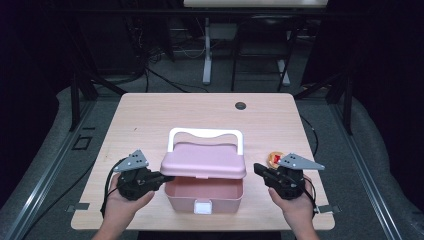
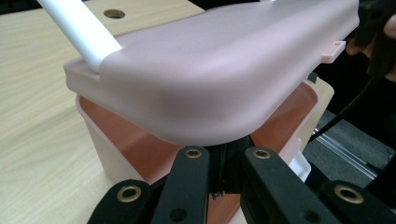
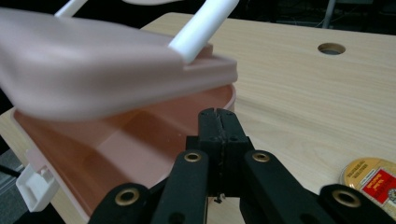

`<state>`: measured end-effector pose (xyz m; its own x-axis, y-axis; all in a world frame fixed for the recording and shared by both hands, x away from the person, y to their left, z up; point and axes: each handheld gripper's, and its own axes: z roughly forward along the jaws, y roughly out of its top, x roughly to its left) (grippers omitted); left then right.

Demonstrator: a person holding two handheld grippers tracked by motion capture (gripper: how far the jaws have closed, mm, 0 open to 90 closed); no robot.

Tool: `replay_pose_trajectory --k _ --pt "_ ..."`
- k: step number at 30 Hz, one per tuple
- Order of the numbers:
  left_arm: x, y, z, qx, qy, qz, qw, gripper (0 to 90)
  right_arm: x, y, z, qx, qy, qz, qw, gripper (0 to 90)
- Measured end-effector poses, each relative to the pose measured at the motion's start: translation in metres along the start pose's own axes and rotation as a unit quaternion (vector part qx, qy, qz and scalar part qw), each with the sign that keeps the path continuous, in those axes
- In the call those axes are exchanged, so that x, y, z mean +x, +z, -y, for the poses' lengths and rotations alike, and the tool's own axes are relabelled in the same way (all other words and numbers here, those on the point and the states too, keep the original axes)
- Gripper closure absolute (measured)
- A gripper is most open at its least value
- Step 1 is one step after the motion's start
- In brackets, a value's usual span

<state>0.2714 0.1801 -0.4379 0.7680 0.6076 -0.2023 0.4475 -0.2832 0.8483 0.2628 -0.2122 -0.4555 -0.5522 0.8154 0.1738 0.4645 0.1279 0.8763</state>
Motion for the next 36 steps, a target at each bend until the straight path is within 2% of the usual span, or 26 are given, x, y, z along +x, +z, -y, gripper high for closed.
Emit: replay_pose_trajectory --k 9,15,16,19,22,30,36 --pt "0.002 -0.002 -0.011 -0.008 0.000 -0.001 1.0000 90.0 0.013 0.006 0.012 0.015 -0.015 -0.021 0.9996 90.0" --pt "0.003 -0.001 -0.019 -0.016 0.003 -0.008 0.9998 90.0 0.022 0.015 0.019 0.030 -0.018 -0.044 0.9984 90.0" --pt "0.004 -0.002 -0.020 -0.018 0.003 -0.008 0.9998 90.0 0.026 0.018 0.021 0.035 -0.024 -0.055 0.9976 90.0" --pt "0.004 -0.002 -0.021 -0.018 0.002 -0.008 0.9998 90.0 0.032 0.023 0.024 0.042 -0.033 -0.064 0.9965 90.0" --pt "0.004 -0.002 -0.022 -0.017 0.003 -0.009 0.9998 90.0 0.036 0.028 0.026 0.047 -0.040 -0.069 0.9957 90.0" --pt "0.005 -0.002 -0.024 -0.021 0.001 -0.010 0.9997 90.0 0.039 0.034 0.029 0.052 -0.036 -0.079 0.9949 90.0" --pt "0.005 -0.002 -0.027 -0.019 0.001 -0.015 0.9997 90.0 0.043 0.039 0.032 0.059 -0.043 -0.085 0.9937 90.0"
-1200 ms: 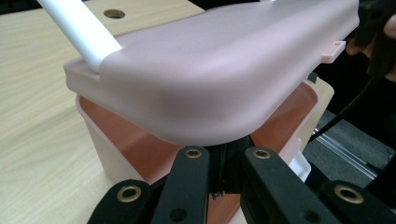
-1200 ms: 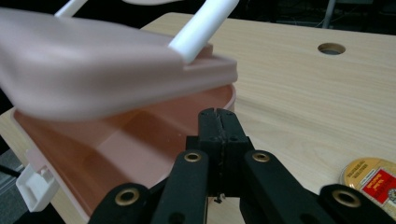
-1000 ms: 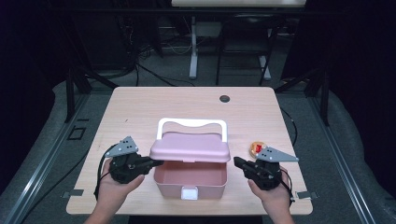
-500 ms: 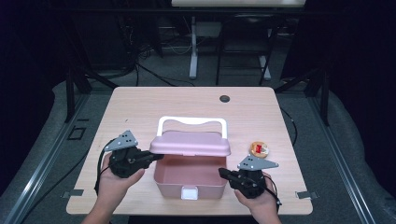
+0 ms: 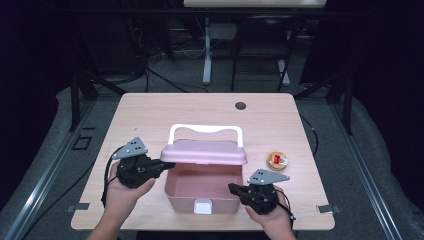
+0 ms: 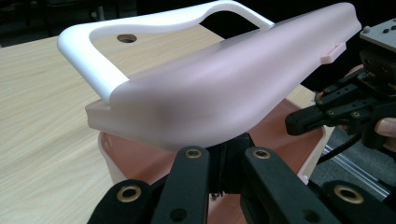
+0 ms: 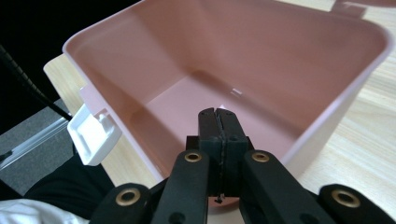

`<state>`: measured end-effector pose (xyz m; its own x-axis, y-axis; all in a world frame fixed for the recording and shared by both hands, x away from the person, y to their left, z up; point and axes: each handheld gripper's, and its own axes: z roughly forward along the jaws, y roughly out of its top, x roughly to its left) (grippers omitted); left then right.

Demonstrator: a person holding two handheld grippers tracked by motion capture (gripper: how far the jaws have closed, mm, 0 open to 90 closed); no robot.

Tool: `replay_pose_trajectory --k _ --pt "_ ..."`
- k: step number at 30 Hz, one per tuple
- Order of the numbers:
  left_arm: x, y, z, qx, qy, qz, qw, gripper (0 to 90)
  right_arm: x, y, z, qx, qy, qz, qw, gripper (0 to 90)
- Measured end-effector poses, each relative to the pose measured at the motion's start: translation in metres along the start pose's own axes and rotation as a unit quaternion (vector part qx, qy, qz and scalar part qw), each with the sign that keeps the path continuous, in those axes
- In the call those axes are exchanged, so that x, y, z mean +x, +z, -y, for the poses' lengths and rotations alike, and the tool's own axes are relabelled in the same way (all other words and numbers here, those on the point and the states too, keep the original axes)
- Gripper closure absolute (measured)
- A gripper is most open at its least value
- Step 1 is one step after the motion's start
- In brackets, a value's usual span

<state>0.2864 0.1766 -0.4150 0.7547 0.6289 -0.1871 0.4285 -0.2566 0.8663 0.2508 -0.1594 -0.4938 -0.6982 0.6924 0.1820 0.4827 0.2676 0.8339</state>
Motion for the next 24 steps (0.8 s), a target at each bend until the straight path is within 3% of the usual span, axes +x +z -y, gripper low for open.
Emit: replay_pose_trajectory --k 24 --pt "0.0010 -0.0002 -0.0082 0.001 0.003 -0.006 1.0000 90.0 -0.0013 0.0000 0.0020 0.007 -0.005 -0.001 1.0000 90.0"
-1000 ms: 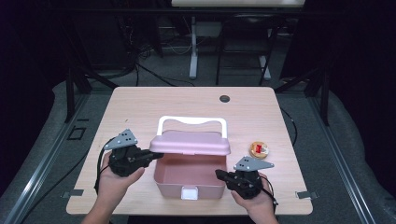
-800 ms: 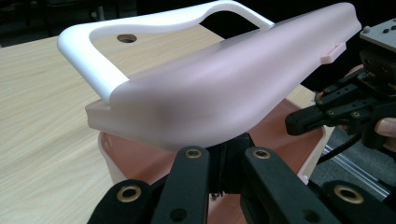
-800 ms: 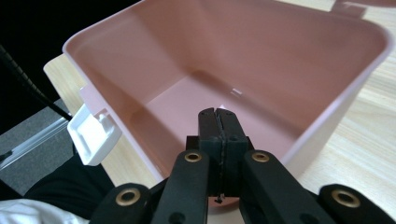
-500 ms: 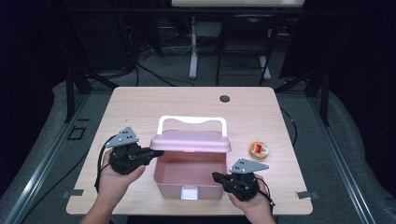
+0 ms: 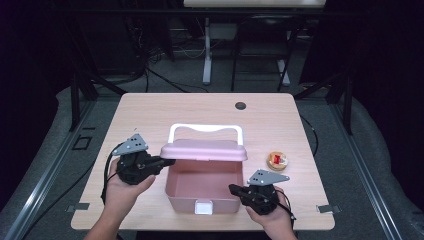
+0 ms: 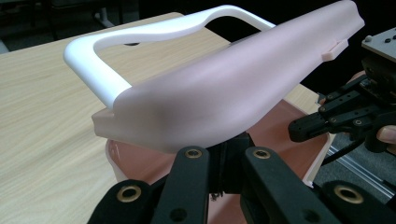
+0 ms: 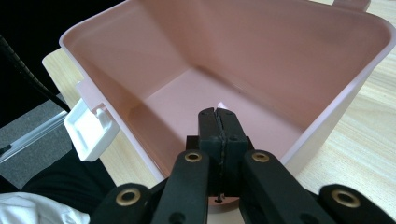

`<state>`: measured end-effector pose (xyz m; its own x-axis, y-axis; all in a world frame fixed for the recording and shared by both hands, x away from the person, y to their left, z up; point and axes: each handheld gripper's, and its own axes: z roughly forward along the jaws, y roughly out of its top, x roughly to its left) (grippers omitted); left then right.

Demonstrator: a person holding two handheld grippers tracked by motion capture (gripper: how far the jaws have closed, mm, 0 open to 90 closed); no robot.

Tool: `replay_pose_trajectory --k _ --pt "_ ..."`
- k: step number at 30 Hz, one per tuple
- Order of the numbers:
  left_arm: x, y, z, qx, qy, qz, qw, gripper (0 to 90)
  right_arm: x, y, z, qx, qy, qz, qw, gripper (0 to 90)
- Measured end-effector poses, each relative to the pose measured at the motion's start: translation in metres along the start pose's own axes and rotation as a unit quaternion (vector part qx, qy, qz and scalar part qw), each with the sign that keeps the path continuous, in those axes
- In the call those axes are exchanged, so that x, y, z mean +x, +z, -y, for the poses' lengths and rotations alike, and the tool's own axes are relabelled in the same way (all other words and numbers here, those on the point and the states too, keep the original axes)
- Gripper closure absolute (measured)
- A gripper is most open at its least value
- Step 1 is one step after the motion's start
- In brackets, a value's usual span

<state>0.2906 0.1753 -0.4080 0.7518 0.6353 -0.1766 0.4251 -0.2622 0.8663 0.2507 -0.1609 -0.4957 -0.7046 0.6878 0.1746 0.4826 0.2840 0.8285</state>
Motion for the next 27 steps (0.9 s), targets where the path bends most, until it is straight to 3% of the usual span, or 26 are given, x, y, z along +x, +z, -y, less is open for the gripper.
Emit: replay_pose_trajectory --k 27 --pt "0.005 0.003 -0.019 -0.002 0.007 -0.009 0.9999 90.0 -0.003 -0.002 0.001 -0.001 0.001 0.003 1.0000 90.0"
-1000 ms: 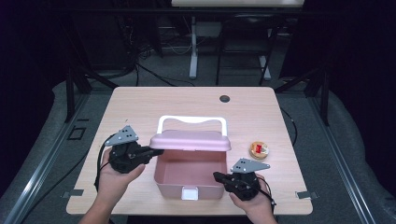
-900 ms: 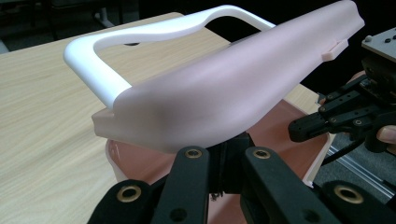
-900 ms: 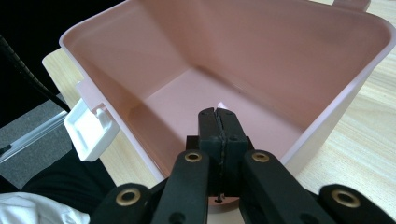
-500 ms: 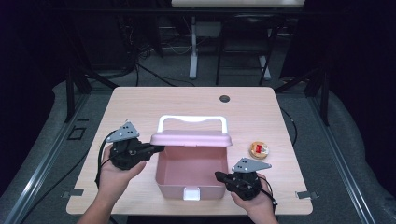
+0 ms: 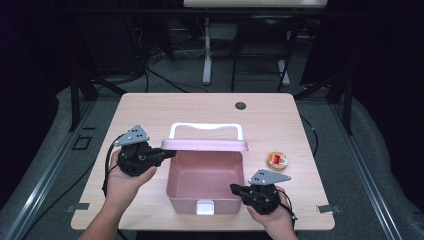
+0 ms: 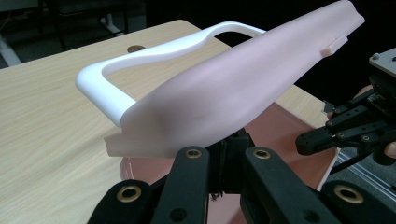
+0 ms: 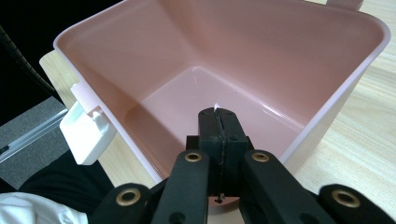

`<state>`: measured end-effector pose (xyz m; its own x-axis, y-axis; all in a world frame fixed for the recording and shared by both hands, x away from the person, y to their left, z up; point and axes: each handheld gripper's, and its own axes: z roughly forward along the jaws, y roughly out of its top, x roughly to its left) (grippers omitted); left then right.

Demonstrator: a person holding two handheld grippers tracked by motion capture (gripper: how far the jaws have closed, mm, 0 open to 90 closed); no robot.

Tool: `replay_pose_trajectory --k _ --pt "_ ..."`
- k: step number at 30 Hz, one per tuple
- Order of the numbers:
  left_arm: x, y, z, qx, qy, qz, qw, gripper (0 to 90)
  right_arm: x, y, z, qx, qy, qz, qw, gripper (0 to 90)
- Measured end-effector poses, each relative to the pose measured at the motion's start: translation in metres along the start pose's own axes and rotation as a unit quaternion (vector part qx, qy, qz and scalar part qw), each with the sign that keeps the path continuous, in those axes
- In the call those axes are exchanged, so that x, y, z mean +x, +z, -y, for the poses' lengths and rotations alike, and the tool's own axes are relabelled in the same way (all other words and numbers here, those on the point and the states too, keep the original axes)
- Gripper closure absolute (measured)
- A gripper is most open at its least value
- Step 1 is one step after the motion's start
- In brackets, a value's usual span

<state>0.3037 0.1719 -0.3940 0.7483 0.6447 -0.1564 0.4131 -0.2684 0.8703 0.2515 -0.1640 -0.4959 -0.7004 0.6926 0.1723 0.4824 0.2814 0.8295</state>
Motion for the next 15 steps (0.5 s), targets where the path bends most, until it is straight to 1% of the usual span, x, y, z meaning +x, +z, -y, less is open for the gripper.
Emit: replay_pose_trajectory --k 2,3,9,15 --pt "0.001 0.000 -0.001 -0.001 0.001 0.000 1.0000 90.0 0.000 0.000 0.000 0.000 0.001 -0.001 1.0000 90.0" --pt "0.001 0.001 -0.001 -0.002 -0.003 -0.001 1.0000 90.0 0.000 0.000 0.000 0.000 0.001 -0.001 1.0000 90.0" --pt "0.003 0.002 -0.008 0.001 0.001 -0.007 1.0000 90.0 -0.001 0.000 0.000 -0.001 0.001 -0.002 1.0000 90.0" --pt "0.008 0.004 -0.012 -0.002 -0.005 -0.006 1.0000 90.0 -0.001 0.000 0.000 -0.002 0.002 -0.003 1.0000 90.0"
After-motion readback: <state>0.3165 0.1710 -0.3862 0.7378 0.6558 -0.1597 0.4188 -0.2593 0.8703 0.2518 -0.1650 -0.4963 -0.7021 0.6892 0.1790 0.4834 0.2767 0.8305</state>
